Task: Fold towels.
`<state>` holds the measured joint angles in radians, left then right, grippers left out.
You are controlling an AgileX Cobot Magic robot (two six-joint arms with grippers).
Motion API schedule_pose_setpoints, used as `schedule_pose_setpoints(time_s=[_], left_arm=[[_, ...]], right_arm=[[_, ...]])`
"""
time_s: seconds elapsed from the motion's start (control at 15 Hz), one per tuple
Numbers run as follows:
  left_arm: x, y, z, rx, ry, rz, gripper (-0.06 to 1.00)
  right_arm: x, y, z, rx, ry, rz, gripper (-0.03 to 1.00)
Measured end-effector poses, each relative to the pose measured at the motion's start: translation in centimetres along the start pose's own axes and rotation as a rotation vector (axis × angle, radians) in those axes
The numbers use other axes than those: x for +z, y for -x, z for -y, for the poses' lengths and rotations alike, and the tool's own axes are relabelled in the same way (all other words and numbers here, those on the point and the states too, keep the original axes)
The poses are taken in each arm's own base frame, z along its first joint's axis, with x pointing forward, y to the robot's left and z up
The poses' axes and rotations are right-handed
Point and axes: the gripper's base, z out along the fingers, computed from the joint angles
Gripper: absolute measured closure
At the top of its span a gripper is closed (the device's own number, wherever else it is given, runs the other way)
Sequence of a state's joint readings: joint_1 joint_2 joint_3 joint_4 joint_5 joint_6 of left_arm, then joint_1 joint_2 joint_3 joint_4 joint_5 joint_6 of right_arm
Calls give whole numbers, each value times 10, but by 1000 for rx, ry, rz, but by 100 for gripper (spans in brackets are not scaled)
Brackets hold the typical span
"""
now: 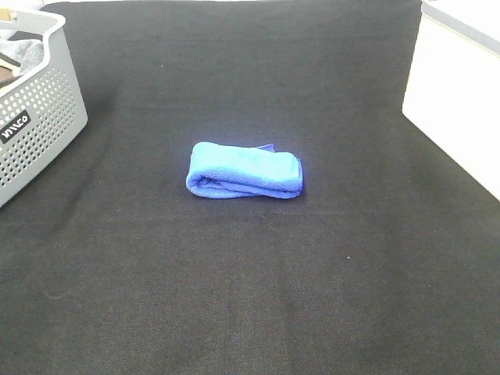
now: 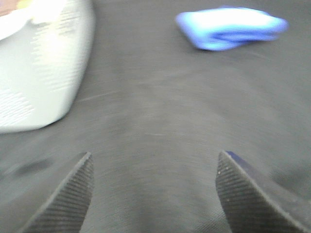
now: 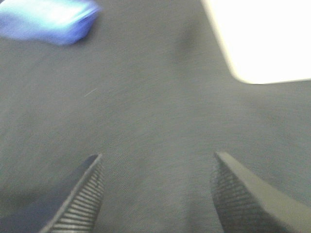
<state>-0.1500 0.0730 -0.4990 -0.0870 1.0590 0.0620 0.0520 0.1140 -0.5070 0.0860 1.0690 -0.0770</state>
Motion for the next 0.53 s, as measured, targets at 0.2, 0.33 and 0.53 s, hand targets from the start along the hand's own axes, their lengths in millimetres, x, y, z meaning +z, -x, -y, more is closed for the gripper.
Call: schedule_pose_setpoints(time_s=[0.2,0.33,0.53], left_arm=[[-5,-3,0,-41,78,50,26],[-9,-5,1,-38,79,74,26],[-10,-6,1,-37,79,83,26]], right_arm=[[-11,-7,-1,26,-56,85,36],[-13,-8,-2,24,-57,102,36],[-15,-10,-2,22,-58,117,36]])
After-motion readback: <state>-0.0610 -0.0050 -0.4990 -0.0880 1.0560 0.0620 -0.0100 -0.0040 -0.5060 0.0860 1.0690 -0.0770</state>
